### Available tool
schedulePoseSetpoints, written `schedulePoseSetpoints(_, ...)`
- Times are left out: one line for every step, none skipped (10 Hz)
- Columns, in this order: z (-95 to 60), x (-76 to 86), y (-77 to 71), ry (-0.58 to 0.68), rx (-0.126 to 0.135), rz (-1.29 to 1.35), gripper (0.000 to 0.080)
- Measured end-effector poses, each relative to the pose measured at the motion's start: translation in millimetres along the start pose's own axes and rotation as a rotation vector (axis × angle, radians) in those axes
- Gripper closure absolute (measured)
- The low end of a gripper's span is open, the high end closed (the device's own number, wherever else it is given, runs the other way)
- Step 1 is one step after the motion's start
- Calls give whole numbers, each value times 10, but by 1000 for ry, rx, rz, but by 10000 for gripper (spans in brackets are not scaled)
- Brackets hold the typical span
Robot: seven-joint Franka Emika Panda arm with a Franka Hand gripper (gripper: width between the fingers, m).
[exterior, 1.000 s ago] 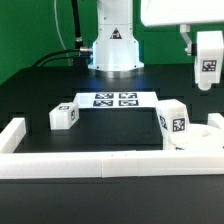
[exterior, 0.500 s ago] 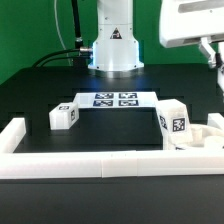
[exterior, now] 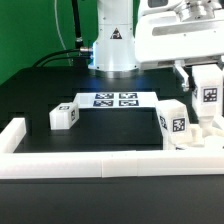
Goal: Assemble stool
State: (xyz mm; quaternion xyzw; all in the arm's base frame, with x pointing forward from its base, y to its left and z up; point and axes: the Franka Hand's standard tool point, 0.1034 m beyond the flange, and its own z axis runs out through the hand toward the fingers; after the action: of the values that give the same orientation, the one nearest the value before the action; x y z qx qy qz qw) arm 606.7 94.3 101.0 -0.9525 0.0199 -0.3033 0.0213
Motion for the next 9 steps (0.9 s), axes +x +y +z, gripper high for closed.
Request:
schedulePoseSetpoints(2,-1,6,-1,-2,-7,464)
schedulePoseSetpoints(7,-7,16,-2,-4,-7,464)
schedulePoseSetpoints(23,-23,30,-5,-7,-14,464)
schedulePoseSetpoints(33,2,17,-3,-7,-13,464)
schedulePoseSetpoints(25,85,-35,10,-5,-3,464)
schedulePoseSetpoints(27,133,-52,21,-4,-4,464)
schedulePoseSetpoints(51,163,-71,25,-3,-6,464)
schedulePoseSetpoints(92,133,-94,24,-5,1,464)
schedulePoseSetpoints(132,86,-118,17,-6,5,464)
